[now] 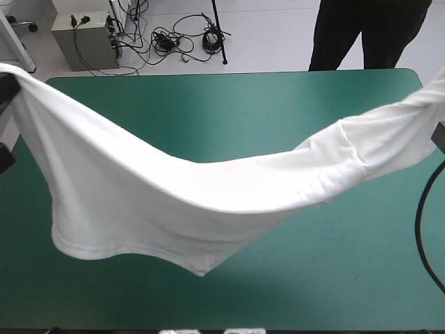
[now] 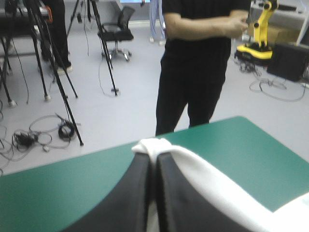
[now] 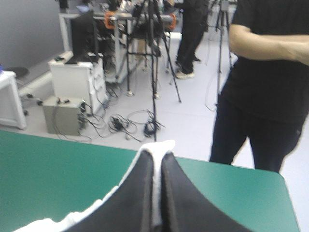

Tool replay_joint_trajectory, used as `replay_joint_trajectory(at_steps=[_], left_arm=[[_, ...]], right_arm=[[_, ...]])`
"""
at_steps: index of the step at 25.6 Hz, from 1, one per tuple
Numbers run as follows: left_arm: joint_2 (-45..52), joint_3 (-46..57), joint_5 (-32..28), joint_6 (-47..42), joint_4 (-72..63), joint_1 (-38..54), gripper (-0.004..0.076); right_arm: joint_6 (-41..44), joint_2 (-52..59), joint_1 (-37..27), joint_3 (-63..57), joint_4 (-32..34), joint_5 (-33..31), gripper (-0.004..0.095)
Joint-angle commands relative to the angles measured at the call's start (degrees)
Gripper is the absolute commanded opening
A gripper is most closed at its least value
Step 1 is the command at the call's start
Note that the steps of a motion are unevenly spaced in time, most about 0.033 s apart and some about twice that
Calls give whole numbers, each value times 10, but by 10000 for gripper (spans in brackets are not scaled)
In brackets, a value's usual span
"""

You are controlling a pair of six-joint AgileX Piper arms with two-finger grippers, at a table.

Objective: Fold the cloth

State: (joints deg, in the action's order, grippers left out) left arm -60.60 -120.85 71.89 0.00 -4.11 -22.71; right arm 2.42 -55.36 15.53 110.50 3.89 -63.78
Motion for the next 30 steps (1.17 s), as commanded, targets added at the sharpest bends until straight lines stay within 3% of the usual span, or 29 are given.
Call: replay_joint_trajectory(at_steps=[1,6,10,22,25,30], left_arm=[[-4,70,20,-6,-18,0,-9],[-13,203,15,-18,-16,0,-9],[-47,282,-25,-18,-13,0,-9],[-259,343,-234,-24,90,0,-9],[-342,343,-326,-47,132,0,-9],[-425,343,-459,-59,143,0,-9]], right_arm=[[31,3,28,-37,123,27,-17],[54,-10,29,-120,225,52,-17],[82,-53,29,-169,298,64,-17],[139,-281,27,-188,391,84,-17],[164,-337,-7,-187,365,122,-17],[143,-378,-68,-174,243,171,-17]])
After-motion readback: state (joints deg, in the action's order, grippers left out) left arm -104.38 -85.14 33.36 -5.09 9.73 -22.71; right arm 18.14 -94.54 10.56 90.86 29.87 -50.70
